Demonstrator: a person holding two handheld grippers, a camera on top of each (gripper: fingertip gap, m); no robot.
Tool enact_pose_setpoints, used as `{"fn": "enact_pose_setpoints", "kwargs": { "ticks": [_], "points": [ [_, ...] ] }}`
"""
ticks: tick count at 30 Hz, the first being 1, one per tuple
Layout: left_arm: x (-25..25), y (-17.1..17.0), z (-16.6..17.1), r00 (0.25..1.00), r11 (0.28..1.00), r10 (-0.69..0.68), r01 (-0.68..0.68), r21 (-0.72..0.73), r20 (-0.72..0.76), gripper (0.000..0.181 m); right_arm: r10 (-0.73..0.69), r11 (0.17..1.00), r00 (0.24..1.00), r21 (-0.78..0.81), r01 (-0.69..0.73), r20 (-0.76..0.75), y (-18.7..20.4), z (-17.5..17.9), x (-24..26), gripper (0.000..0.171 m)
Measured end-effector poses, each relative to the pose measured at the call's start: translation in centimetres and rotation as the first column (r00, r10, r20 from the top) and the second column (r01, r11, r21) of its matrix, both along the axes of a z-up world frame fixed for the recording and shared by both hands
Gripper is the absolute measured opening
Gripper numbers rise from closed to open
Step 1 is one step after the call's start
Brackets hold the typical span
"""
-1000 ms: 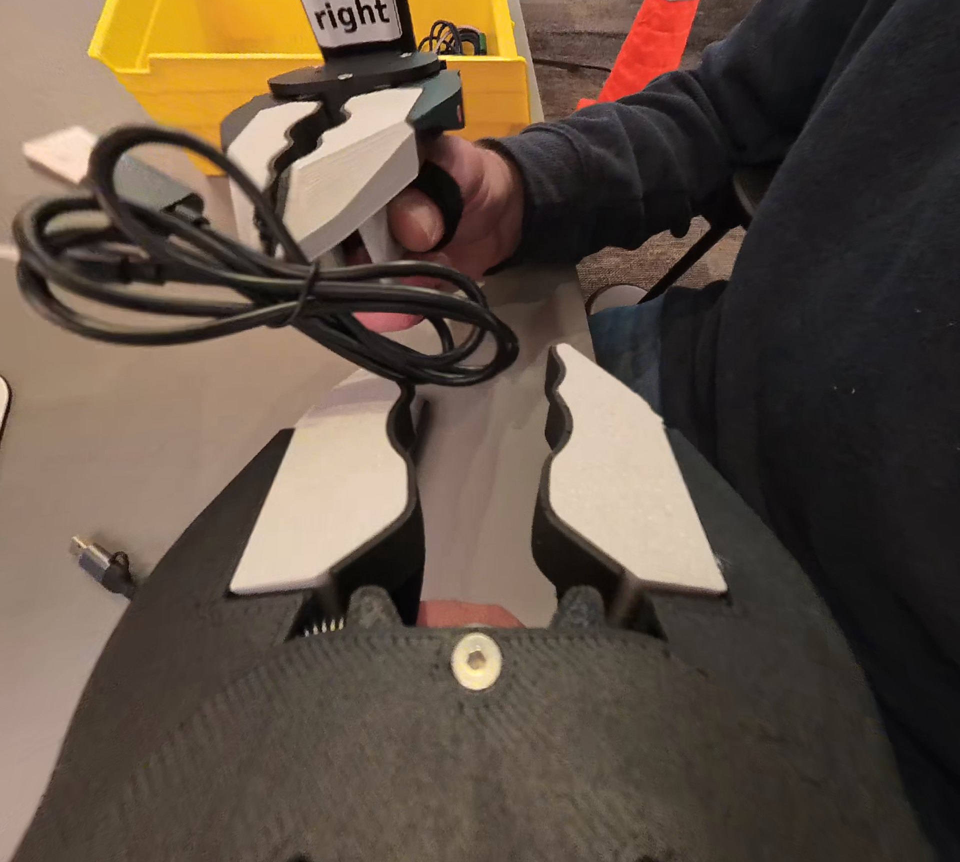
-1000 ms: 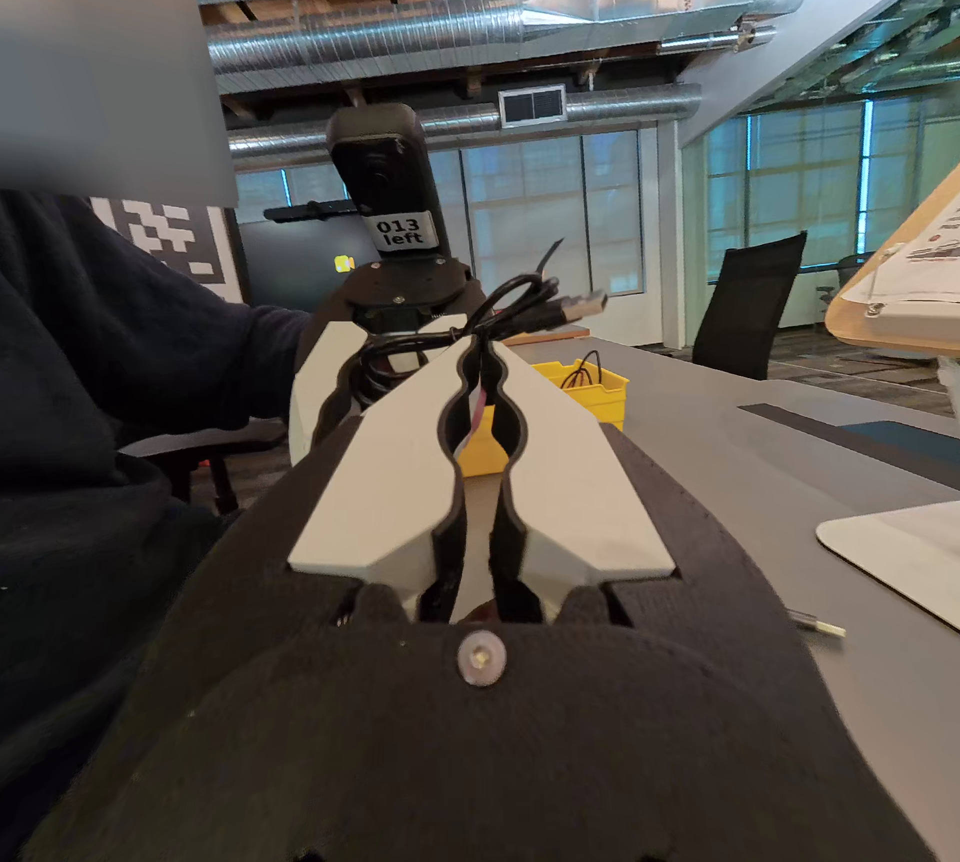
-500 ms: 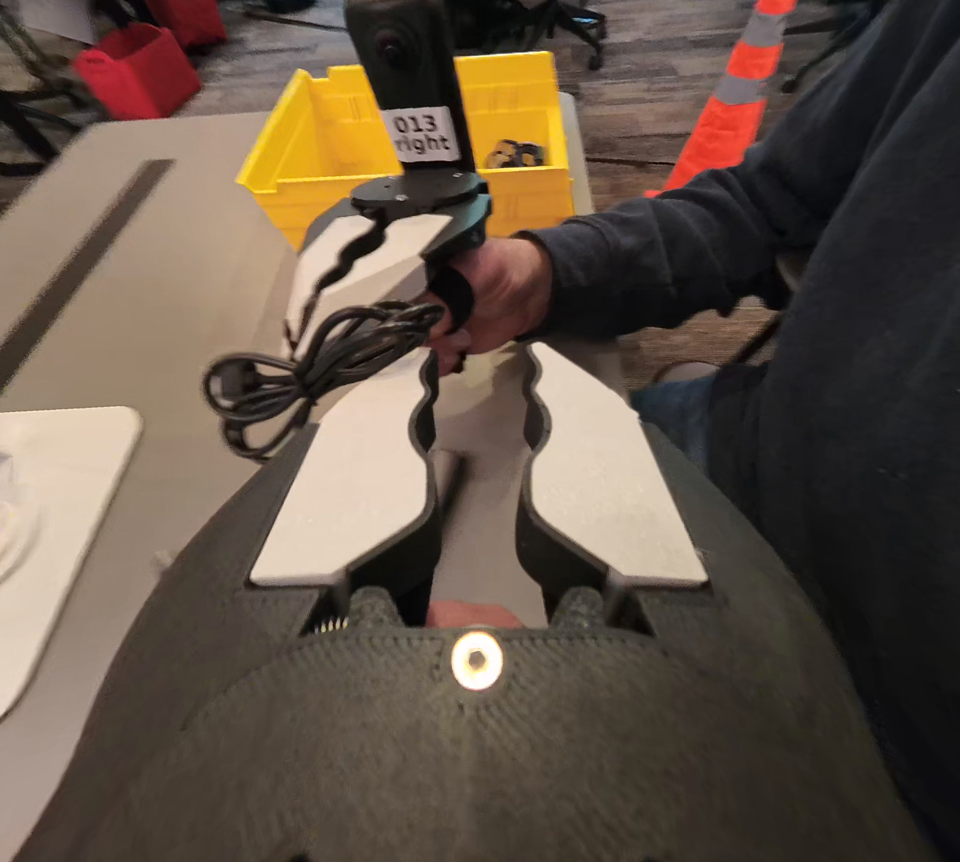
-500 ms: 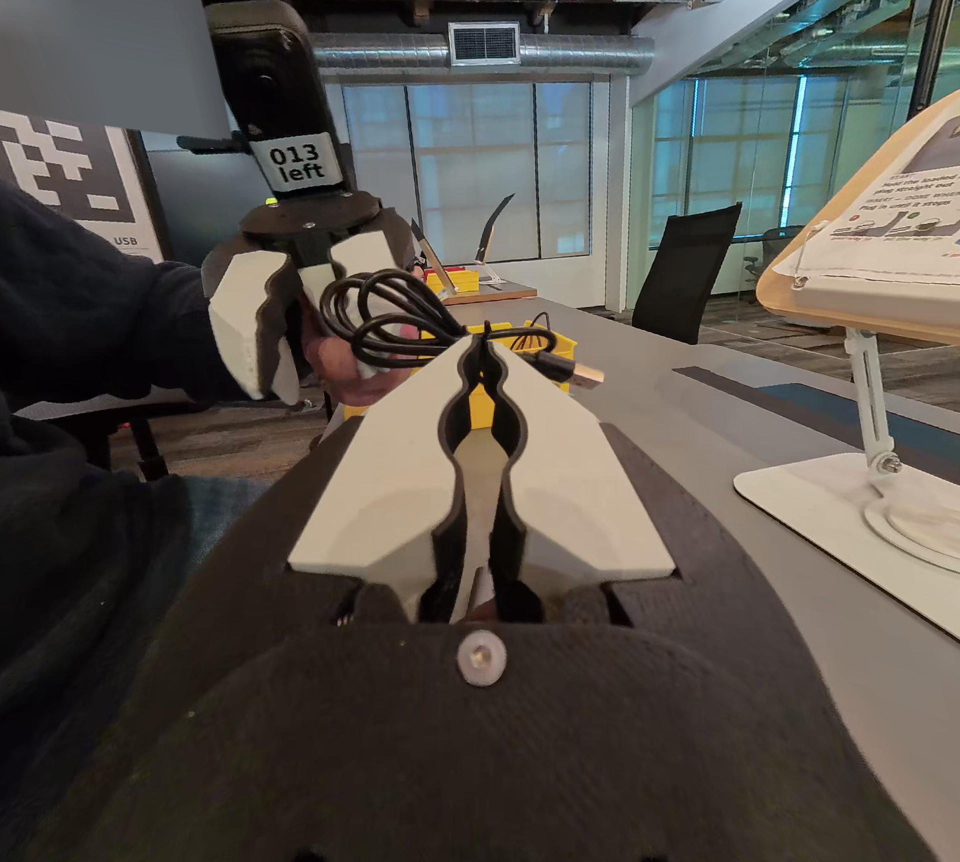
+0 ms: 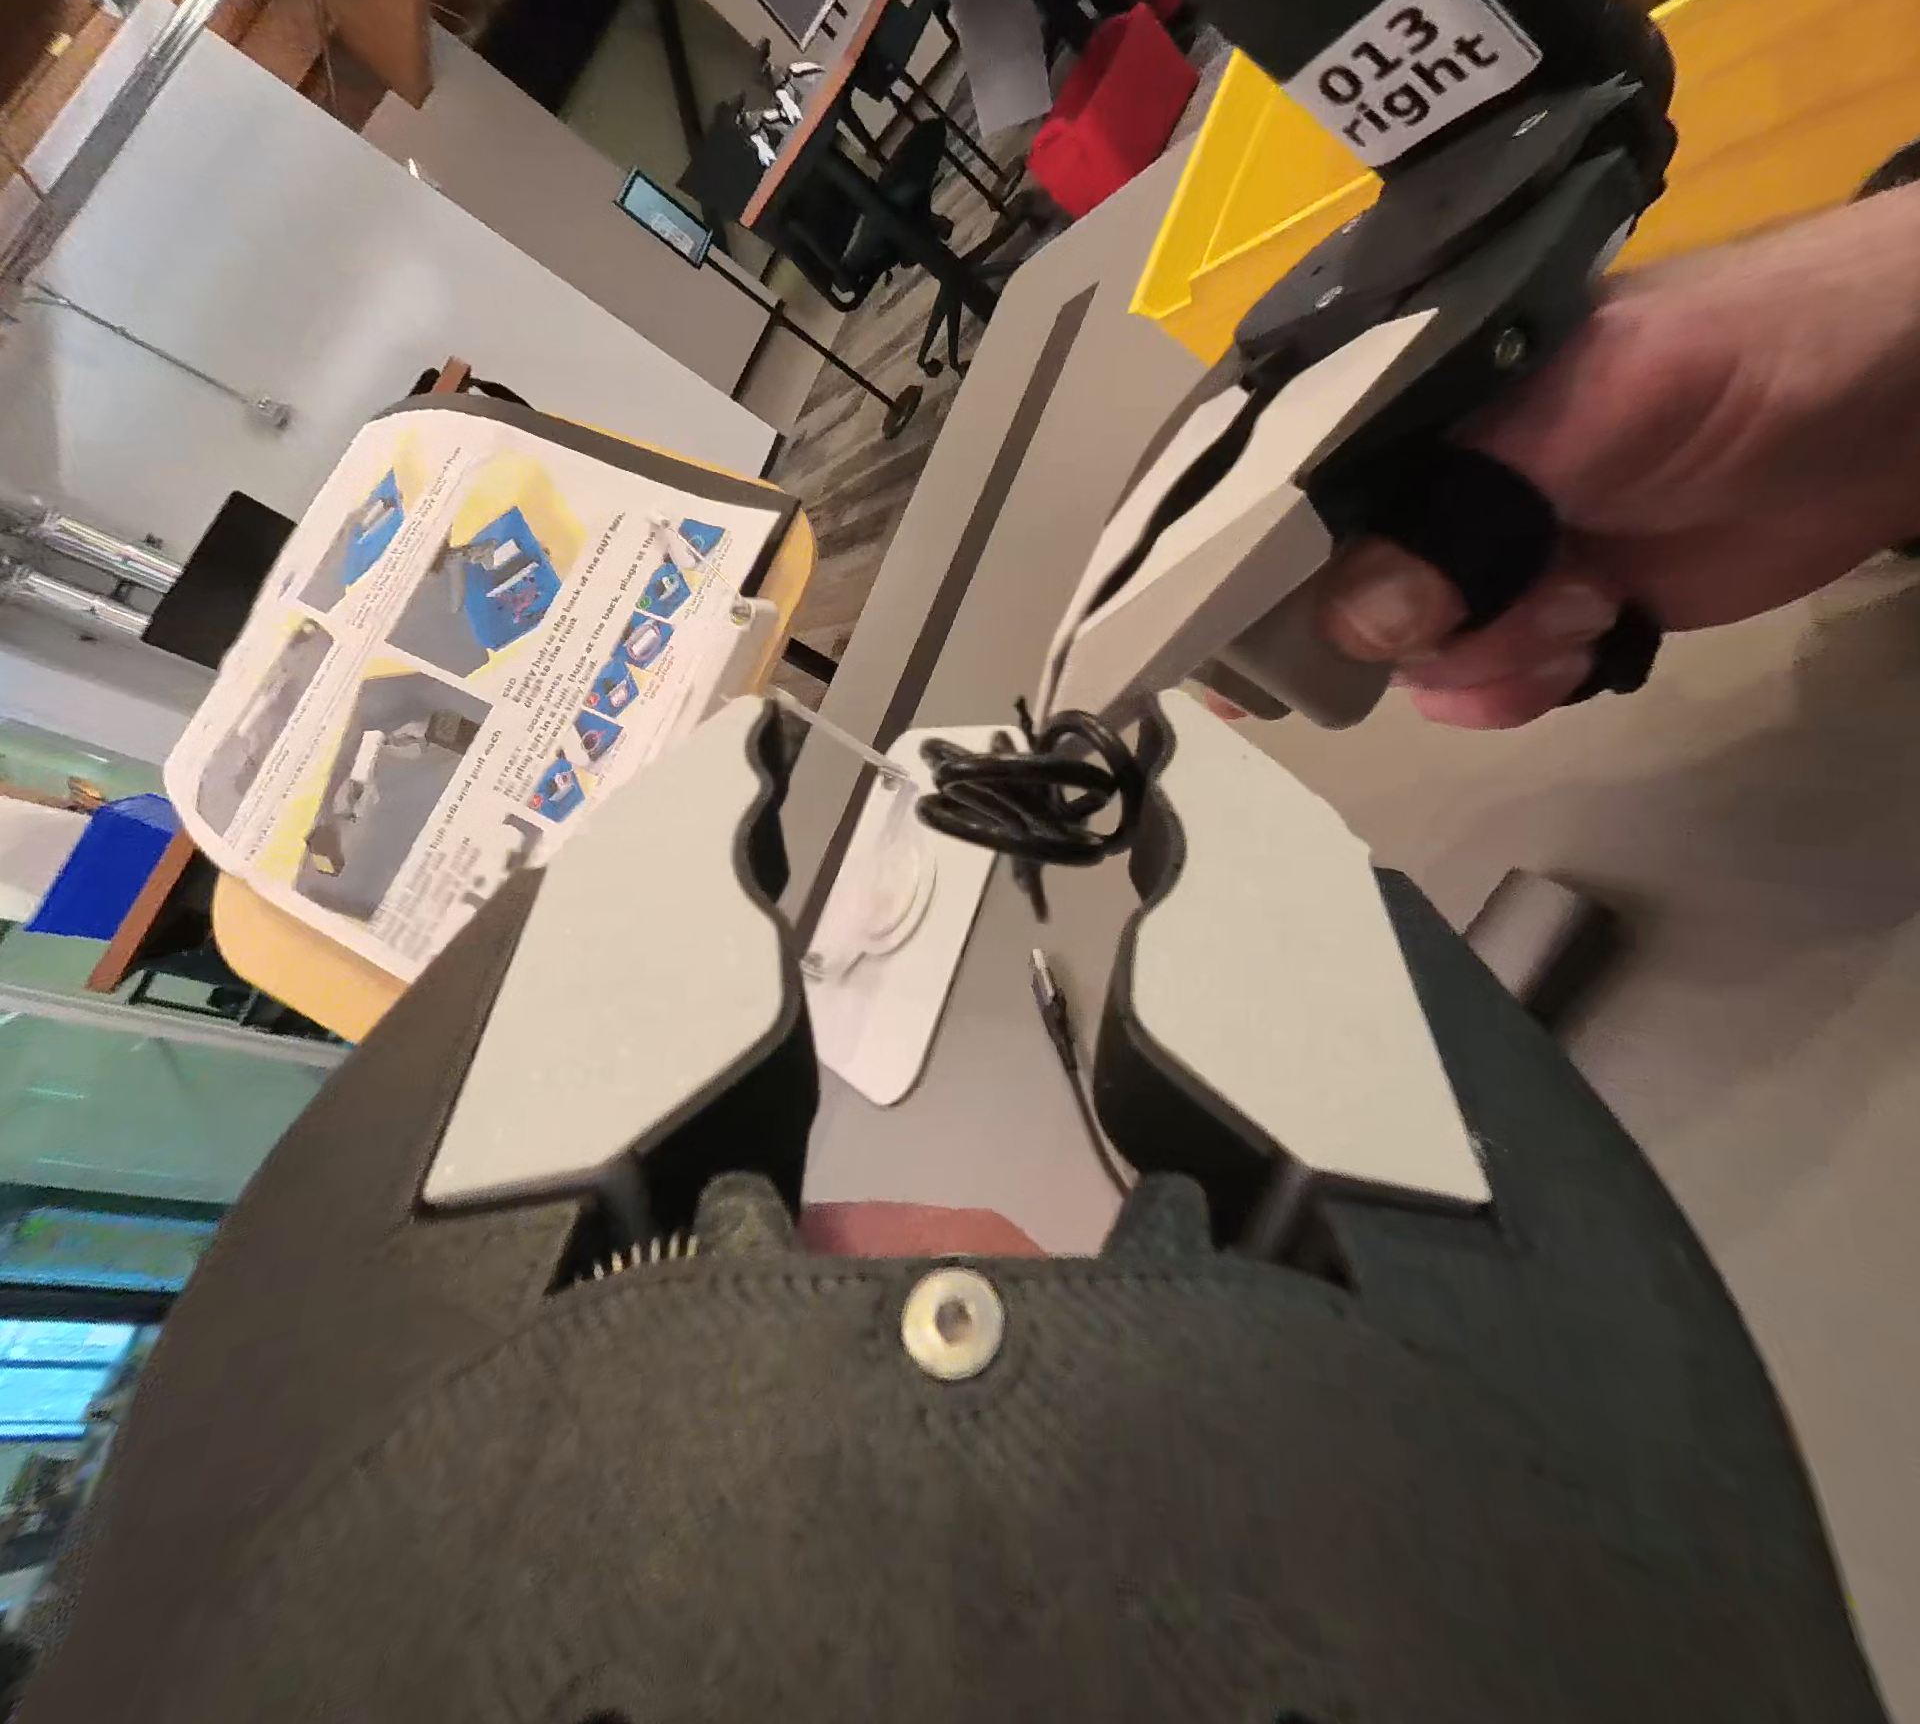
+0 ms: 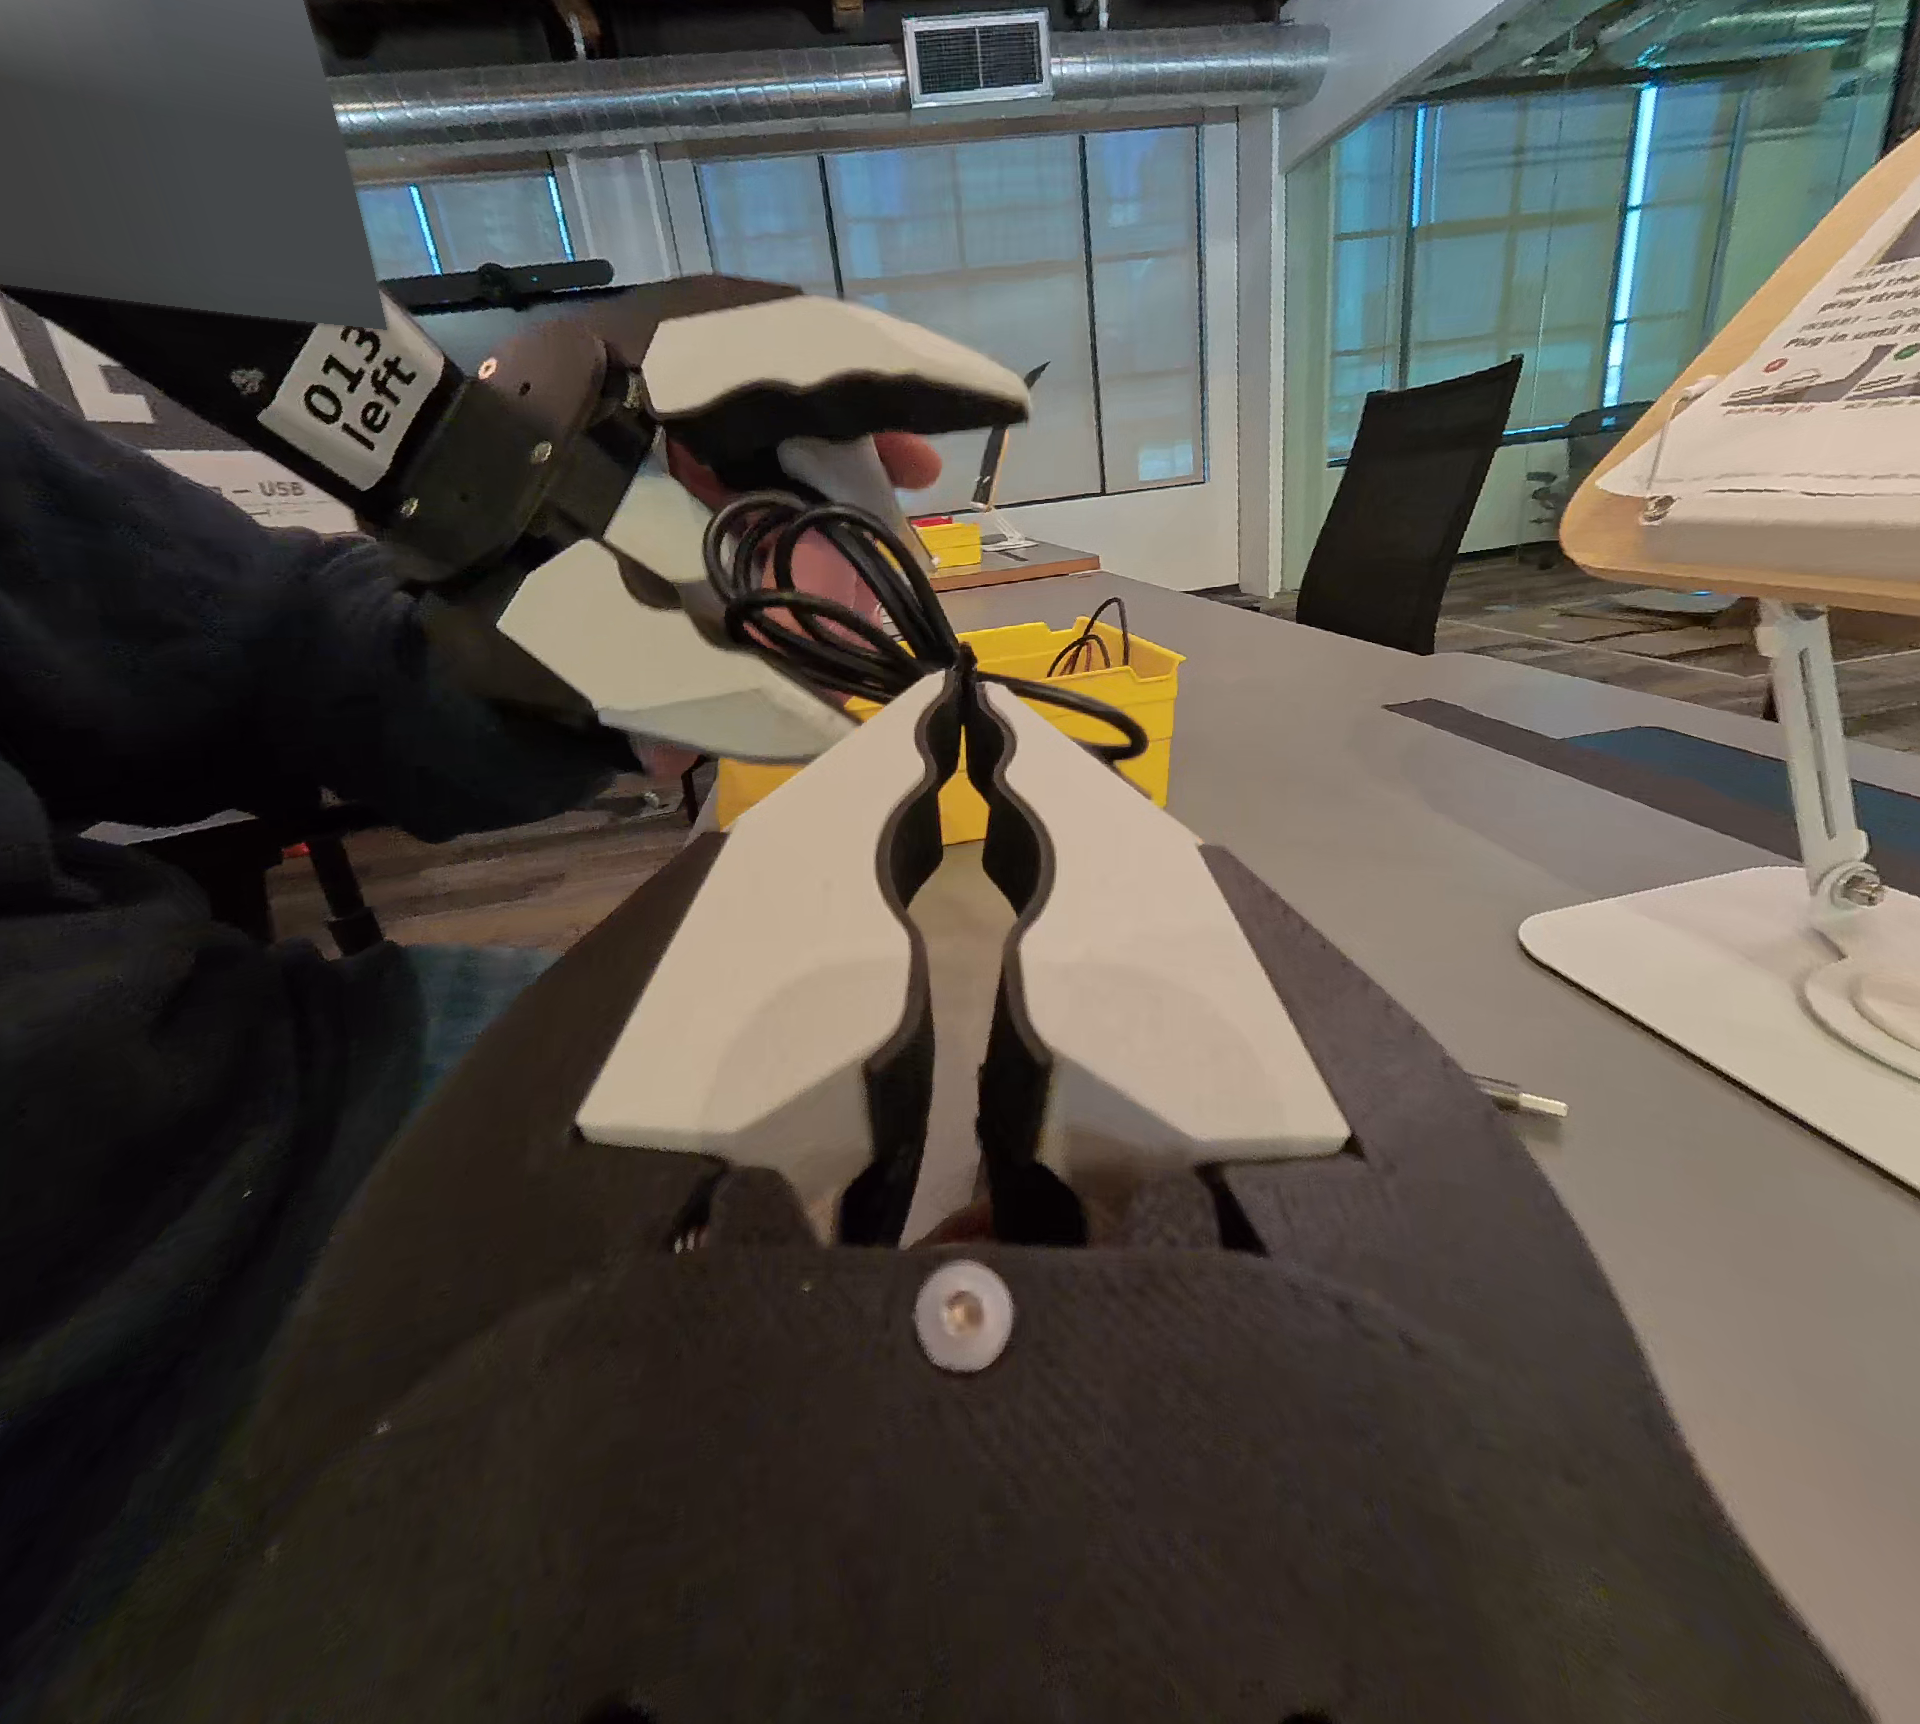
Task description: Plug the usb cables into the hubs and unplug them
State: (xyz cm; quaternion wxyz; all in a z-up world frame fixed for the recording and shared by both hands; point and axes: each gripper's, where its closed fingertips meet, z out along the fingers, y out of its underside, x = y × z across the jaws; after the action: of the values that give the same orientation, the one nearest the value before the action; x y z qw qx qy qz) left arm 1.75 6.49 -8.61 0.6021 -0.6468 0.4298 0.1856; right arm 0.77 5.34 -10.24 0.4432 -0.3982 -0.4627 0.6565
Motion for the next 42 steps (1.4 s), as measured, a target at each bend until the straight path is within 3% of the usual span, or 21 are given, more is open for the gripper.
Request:
{"fn": "enact_pose_setpoints", "kwargs": {
  "ticks": [3, 8, 16, 25, 32, 42],
  "points": [
    [0.3, 0.0, 0.9, 0.999, 0.999, -0.051, 0.051, -0.004, -0.010, 0.060, 0.038, 0.999, 0.999, 0.016, -0.039, 0.020, -0.6, -0.3, 0.0, 0.000],
    [-0.1, 0.8, 2.1, 0.987, 0.988, -0.087, 0.103, -0.118, 0.133, 0.055, 0.094, 0.995, 0.995, 0.030, -0.095, 0.028, -1.6, -0.6, -0.2, 0.000],
    [-3.0, 3.7, 1.7, 0.928, 0.968, -0.009, 0.102, -0.229, 0.374, 0.045, 0.161, 0.987, 0.987, -0.020, -0.161, -0.013, -1.9, -0.1, 0.3, 0.000],
    [-3.9, 4.5, -3.2, 0.950, 0.911, 0.057, 0.076, -0.404, 0.307, 0.046, 0.180, 0.983, 0.982, -0.027, -0.182, -0.056, -2.0, 0.5, 0.8, 0.000],
    [-2.6, 3.2, -6.3, 0.978, 0.862, -0.002, 0.107, -0.495, 0.209, 0.067, 0.143, 0.988, 0.986, -0.044, -0.147, -0.083, -1.1, 0.9, 0.9, 0.000],
    [-0.8, 2.0, -6.0, 0.973, 0.885, -0.056, 0.152, -0.439, 0.225, 0.086, 0.095, 0.995, 0.995, -0.030, -0.096, -0.022, -0.4, 0.0, 0.3, 0.000]
  ]
}}
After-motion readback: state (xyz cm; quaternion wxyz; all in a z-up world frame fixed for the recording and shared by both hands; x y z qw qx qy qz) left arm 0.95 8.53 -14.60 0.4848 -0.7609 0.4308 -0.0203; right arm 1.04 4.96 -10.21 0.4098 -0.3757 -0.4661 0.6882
